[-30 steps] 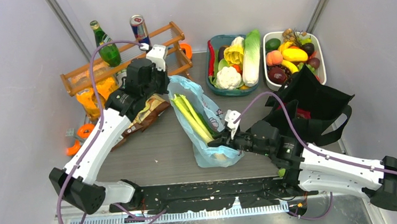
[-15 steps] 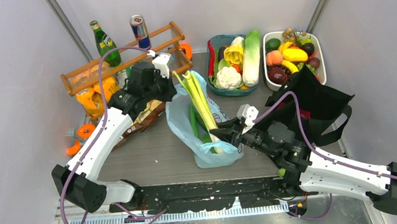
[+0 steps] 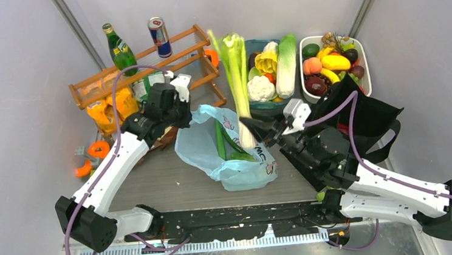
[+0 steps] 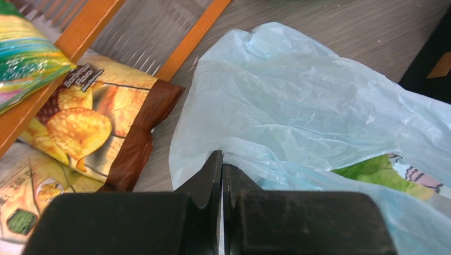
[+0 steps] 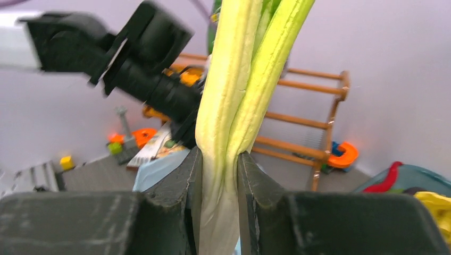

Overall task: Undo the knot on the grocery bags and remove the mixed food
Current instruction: Pick up the fake vegetable from the takeout bag.

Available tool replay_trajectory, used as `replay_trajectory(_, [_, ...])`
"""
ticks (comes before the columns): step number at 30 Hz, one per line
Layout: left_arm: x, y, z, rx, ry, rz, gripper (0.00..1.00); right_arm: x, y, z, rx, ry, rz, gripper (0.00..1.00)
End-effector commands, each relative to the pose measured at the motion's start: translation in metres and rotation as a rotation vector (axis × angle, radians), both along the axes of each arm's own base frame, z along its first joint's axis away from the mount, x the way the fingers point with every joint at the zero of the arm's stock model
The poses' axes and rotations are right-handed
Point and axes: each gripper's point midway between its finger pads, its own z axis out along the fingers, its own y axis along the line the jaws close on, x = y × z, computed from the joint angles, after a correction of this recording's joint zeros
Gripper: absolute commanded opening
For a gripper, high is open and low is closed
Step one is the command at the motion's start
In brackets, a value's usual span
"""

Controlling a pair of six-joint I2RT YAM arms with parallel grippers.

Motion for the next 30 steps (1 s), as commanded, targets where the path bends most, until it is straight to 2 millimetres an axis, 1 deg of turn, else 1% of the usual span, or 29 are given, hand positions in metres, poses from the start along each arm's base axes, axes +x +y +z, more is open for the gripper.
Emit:
replay_trajectory(1, [-0.005, 0.020, 0.017, 0.039, -0.105, 0.036, 0.00, 0.031, -0.029, 0.046, 0.047, 0.008, -0.240, 0.05])
replay_trajectory(2, [-0.007, 0.024, 0.023, 0.033, -0.137, 0.042, 0.00, 0.036, -0.034, 0.056, 0.049, 0.002, -0.275, 0.05])
replay_trajectory(3, [-0.008, 0.026, 0.025, 0.032, -0.153, 0.047, 0.00, 0.045, -0.035, 0.048, 0.016, 0.024, -0.323, 0.05])
replay_trajectory(4, [-0.010, 0.029, 0.030, 0.029, -0.177, 0.054, 0.00, 0.051, -0.041, 0.055, 0.019, 0.025, -0.355, 0.05])
replay_trajectory(5, [-0.013, 0.032, 0.036, 0.023, -0.203, 0.061, 0.00, 0.063, -0.045, 0.055, 0.006, 0.044, -0.390, 0.05])
replay_trajectory(7, [-0.017, 0.036, 0.042, 0.015, -0.238, 0.060, 0.00, 0.078, -0.041, 0.043, -0.037, 0.084, -0.394, 0.05])
replay_trajectory(8, [-0.020, 0.037, 0.043, 0.010, -0.252, 0.056, 0.00, 0.094, -0.047, 0.042, -0.023, 0.116, -0.425, 0.05])
replay_trajectory(9, [-0.021, 0.037, 0.044, 0.006, -0.263, 0.052, 0.00, 0.107, -0.054, 0.041, -0.013, 0.142, -0.434, 0.05])
replay_trajectory(10, [-0.023, 0.037, 0.043, 0.003, -0.270, 0.046, 0.00, 0.118, -0.051, 0.032, -0.026, 0.174, -0.437, 0.05])
replay_trajectory(11, [-0.024, 0.037, 0.043, 0.000, -0.279, 0.042, 0.00, 0.131, -0.059, 0.030, -0.033, 0.189, -0.459, 0.05])
replay_trajectory(12, [-0.025, 0.038, 0.042, -0.002, -0.284, 0.041, 0.00, 0.144, -0.056, 0.017, -0.055, 0.222, -0.471, 0.05])
replay_trajectory(13, [-0.025, 0.038, 0.040, -0.003, -0.287, 0.041, 0.00, 0.156, -0.063, 0.018, -0.038, 0.239, -0.494, 0.05])
replay_trajectory(14, [-0.025, 0.037, 0.039, -0.006, -0.284, 0.041, 0.00, 0.170, -0.059, 0.004, -0.064, 0.270, -0.499, 0.05])
replay_trajectory(15, [-0.026, 0.036, 0.037, -0.008, -0.273, 0.035, 0.00, 0.183, -0.065, 0.006, -0.047, 0.284, -0.522, 0.05])
replay_trajectory(16, [-0.027, 0.035, 0.036, -0.012, -0.266, 0.029, 0.00, 0.198, -0.059, -0.010, -0.072, 0.317, -0.527, 0.05])
replay_trajectory(17, [-0.028, 0.032, 0.036, -0.024, -0.261, 0.024, 0.00, 0.209, -0.063, -0.007, -0.049, 0.326, -0.544, 0.05])
replay_trajectory(18, [-0.028, 0.030, 0.036, -0.032, -0.258, 0.018, 0.00, 0.224, -0.058, -0.024, -0.071, 0.361, -0.551, 0.05])
replay_trajectory(19, [-0.029, 0.028, 0.036, -0.040, -0.256, 0.008, 0.00, 0.233, -0.059, -0.019, -0.047, 0.363, -0.562, 0.05])
replay_trajectory(20, [-0.029, 0.028, 0.035, -0.043, -0.254, 0.006, 0.00, 0.247, -0.053, -0.036, -0.069, 0.392, -0.566, 0.05])
replay_trajectory(21, [-0.030, 0.028, 0.035, -0.044, -0.254, 0.006, 0.00, 0.257, -0.054, -0.031, -0.051, 0.394, -0.574, 0.05])
replay_trajectory(22, [-0.030, 0.028, 0.035, -0.043, -0.255, 0.006, 0.00, 0.270, -0.048, -0.050, -0.077, 0.430, -0.579, 0.05])
replay_trajectory(23, [-0.030, 0.029, 0.035, -0.039, -0.256, 0.009, 0.00, 0.280, -0.048, -0.044, -0.056, 0.432, -0.584, 0.05])
replay_trajectory(24, [-0.030, 0.030, 0.036, -0.037, -0.259, 0.011, 0.00, 0.293, -0.042, -0.067, -0.087, 0.474, -0.588, 0.05])
replay_trajectory(25, [-0.030, 0.031, 0.036, -0.035, -0.262, 0.014, 0.00, 0.302, -0.042, -0.059, -0.067, 0.470, -0.594, 0.05])
replay_trajectory(26, [-0.030, 0.032, 0.036, -0.033, -0.264, 0.017, 0.00, 0.314, -0.039, -0.082, -0.099, 0.511, -0.609, 0.05])
replay_trajectory(27, [-0.030, 0.032, 0.036, -0.032, -0.268, 0.018, 0.00, 0.328, -0.036, -0.091, -0.103, 0.529, -0.620, 0.05])
replay_trajectory(28, [-0.030, 0.033, 0.036, -0.030, -0.268, 0.019, 0.00, 0.333, -0.035, -0.101, -0.115, 0.550, -0.632, 0.05])
replay_trajectory(29, [-0.030, 0.033, 0.036, -0.028, -0.268, 0.020, 0.00, 0.344, -0.032, -0.108, -0.116, 0.564, -0.640, 0.05])
replay_trajectory(30, [-0.030, 0.033, 0.036, -0.026, -0.269, 0.020, 0.00, 0.349, -0.032, -0.115, -0.118, 0.578, -0.651, 0.05])
